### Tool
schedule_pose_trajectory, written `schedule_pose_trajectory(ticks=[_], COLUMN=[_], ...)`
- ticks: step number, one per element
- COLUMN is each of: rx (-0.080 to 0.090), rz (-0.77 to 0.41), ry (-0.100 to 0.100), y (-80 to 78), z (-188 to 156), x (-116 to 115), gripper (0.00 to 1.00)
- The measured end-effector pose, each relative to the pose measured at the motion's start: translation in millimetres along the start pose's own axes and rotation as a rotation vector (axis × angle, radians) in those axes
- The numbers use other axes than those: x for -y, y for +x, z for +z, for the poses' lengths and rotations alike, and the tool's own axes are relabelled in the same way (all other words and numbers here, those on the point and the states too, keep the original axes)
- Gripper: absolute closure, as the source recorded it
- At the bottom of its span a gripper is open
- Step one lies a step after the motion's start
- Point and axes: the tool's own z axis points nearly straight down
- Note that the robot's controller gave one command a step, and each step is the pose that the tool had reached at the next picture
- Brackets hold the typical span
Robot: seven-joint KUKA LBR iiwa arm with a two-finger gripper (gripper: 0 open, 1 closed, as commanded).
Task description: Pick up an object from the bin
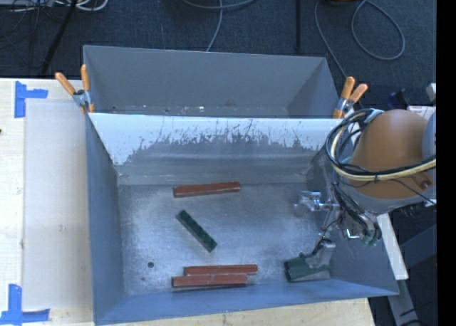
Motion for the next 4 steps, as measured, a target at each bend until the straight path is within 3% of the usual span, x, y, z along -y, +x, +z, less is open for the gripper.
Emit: schedule_pose_trajectory(ticks=[1,2,3,4], rx=[0.005,0.01,0.009,0.016], rz=[-0.209,-0.33,-0.446,-0.556], ry=[0.001,0.003,0.003,0.006], y=[7.5,12.5,11.3,8.3], z=[85.3,53.0,45.7,83.0], x=[24.0,22.5,28.9,34.1], gripper=[0.0,0.0,0.0,0.0])
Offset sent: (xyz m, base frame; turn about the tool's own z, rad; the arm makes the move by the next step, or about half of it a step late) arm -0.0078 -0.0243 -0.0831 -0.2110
